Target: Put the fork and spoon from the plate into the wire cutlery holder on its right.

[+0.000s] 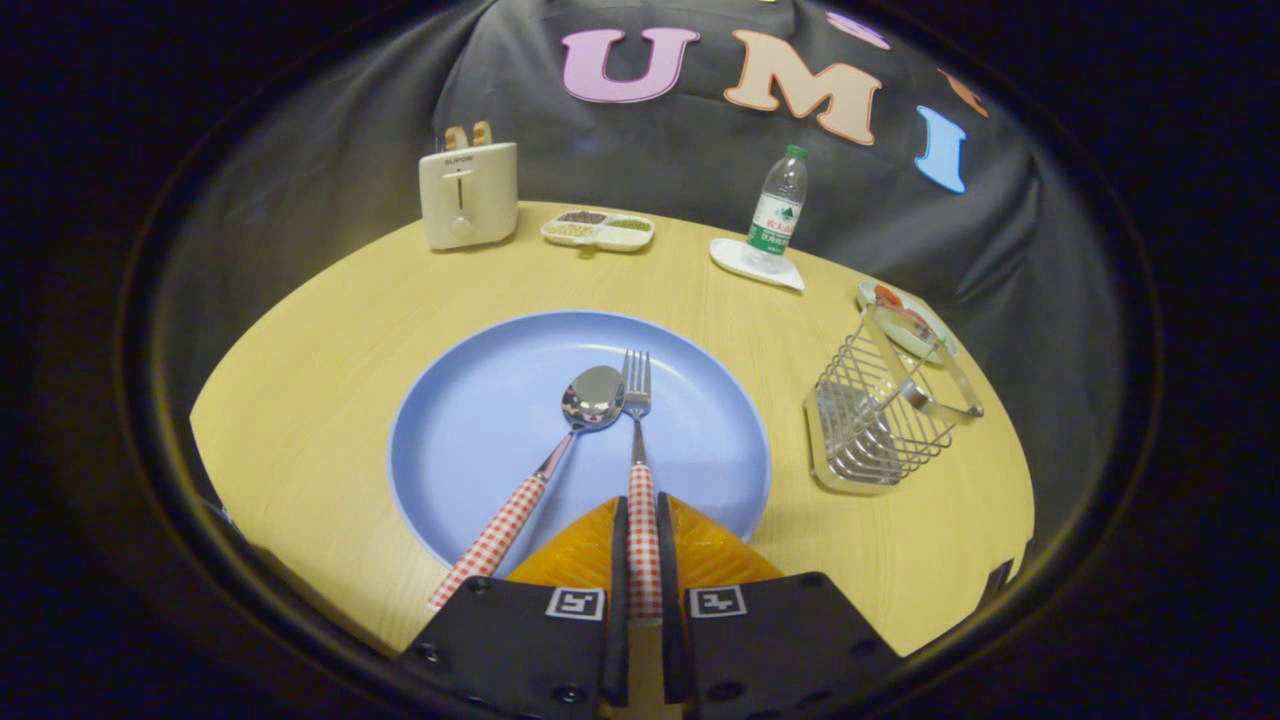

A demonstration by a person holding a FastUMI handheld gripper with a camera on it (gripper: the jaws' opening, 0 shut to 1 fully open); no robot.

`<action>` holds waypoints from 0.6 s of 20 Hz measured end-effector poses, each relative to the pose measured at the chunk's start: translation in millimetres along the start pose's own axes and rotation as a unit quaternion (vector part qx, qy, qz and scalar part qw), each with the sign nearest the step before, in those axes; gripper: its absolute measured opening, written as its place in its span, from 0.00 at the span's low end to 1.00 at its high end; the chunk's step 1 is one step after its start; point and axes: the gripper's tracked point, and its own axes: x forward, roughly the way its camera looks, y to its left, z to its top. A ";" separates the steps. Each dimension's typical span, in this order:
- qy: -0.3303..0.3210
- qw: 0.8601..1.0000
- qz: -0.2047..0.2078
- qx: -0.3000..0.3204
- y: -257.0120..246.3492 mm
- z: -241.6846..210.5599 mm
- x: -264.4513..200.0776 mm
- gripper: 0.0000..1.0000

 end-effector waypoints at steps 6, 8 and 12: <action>-0.008 1.000 -0.001 0.029 -16.1 15.0 -22.0 0.12; -0.010 0.999 0.002 0.040 -25.4 25.3 -35.5 0.12; -0.026 0.998 -0.003 0.058 -61.0 55.1 -74.6 0.12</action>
